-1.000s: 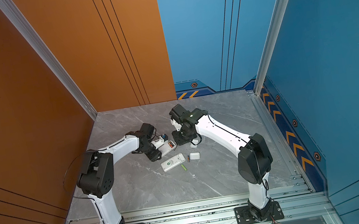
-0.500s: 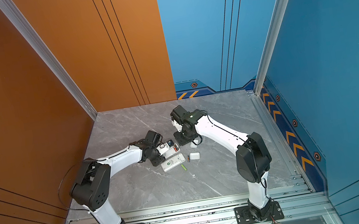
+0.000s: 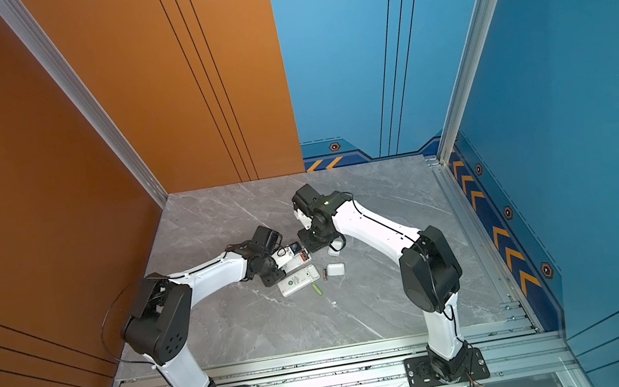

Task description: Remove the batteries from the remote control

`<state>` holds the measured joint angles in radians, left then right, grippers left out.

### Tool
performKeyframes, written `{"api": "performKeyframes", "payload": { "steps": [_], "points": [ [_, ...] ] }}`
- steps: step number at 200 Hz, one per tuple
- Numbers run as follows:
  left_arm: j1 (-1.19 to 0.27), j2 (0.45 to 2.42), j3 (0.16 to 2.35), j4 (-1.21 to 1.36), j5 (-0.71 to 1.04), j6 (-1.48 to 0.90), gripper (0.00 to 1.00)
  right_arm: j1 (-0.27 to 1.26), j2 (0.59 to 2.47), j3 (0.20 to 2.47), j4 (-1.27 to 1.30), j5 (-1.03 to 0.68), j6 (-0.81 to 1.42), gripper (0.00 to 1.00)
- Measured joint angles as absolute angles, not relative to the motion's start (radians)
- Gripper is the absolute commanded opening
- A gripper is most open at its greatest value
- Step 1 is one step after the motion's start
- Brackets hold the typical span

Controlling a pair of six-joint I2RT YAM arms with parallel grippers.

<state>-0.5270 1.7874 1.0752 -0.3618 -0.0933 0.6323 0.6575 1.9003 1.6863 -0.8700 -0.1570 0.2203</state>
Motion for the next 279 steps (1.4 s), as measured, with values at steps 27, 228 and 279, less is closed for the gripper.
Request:
{"api": "performKeyframes", "payload": {
  "steps": [27,228,279],
  "points": [
    [-0.531,1.787,1.075,-0.361,-0.098,0.632,0.25,0.657,1.9,1.686,-0.864,-0.157,0.22,0.0],
    [-0.532,1.787,1.075,-0.361,-0.105,0.632,0.21,0.67,1.901,1.669,-0.859,-0.141,0.204,0.0],
    [-0.533,1.787,1.075,-0.357,-0.105,0.632,0.19,0.722,1.905,1.678,-0.863,-0.052,0.21,0.0]
  ]
}}
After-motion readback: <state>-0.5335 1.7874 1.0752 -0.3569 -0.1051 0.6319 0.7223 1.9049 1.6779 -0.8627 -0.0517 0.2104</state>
